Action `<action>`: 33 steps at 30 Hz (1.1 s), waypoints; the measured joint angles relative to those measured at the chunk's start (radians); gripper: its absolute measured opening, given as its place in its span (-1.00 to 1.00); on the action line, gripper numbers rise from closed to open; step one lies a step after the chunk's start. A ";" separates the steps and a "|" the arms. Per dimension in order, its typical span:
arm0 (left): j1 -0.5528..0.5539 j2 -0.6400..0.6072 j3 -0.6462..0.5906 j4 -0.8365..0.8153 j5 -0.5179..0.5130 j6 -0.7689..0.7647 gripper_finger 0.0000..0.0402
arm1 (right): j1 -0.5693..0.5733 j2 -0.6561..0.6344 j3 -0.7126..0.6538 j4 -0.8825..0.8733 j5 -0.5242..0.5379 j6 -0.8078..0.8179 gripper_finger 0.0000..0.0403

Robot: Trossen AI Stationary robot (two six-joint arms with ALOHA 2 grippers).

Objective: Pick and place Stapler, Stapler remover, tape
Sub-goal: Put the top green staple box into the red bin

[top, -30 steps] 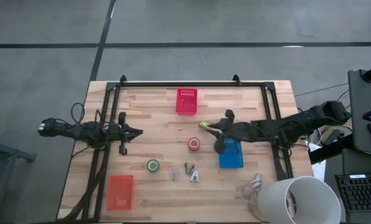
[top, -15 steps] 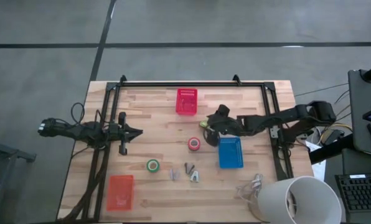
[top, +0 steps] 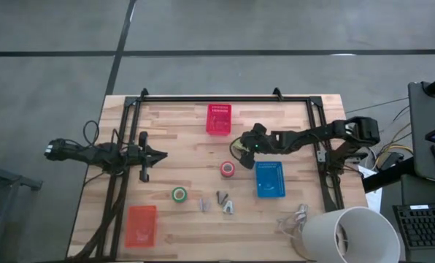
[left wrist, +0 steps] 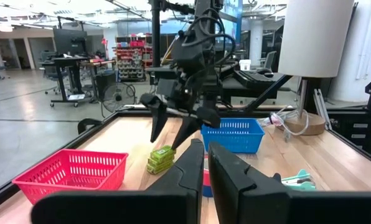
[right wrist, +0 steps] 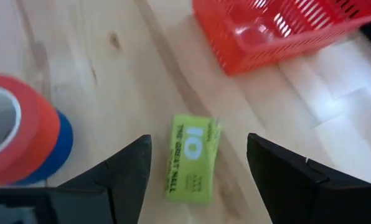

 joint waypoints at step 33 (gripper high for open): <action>0.000 0.000 0.000 0.000 0.000 0.000 -0.87 | -0.015 0.031 -0.004 0.023 -0.008 0.052 0.13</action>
